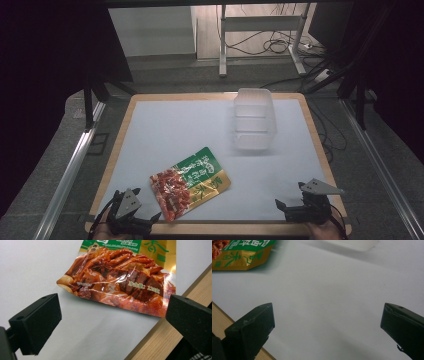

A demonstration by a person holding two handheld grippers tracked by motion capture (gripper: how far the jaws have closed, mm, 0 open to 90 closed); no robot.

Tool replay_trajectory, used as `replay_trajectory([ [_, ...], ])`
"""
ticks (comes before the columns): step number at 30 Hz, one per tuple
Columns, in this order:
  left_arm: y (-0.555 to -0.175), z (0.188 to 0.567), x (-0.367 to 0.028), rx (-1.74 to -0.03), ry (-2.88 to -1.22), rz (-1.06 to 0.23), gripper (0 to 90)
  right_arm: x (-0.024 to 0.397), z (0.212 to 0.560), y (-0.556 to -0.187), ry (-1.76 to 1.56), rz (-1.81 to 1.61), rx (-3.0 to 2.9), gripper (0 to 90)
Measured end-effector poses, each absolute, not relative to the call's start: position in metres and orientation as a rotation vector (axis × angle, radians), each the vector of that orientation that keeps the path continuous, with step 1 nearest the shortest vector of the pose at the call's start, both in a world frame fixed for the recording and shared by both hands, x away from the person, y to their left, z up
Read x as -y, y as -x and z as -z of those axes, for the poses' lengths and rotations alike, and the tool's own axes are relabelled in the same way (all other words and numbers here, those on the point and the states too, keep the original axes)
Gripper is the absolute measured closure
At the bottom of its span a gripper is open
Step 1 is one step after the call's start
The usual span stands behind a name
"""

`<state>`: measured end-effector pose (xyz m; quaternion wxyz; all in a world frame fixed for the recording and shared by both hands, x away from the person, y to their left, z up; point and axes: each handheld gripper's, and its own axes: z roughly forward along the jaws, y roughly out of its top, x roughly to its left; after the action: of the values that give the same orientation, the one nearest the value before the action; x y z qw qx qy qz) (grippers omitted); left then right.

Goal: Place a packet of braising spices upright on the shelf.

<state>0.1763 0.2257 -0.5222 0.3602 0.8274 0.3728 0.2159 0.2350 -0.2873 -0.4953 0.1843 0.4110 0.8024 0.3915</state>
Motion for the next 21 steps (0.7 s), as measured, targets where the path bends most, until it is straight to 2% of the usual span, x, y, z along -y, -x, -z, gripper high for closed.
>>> replay_trajectory([
  [21, -0.1759, 0.5223, -0.2248, -0.948, -2.141, -0.558, 0.7, 0.2841, 0.4938, -0.2370, -1.136, -1.130, -2.242, 0.0],
])
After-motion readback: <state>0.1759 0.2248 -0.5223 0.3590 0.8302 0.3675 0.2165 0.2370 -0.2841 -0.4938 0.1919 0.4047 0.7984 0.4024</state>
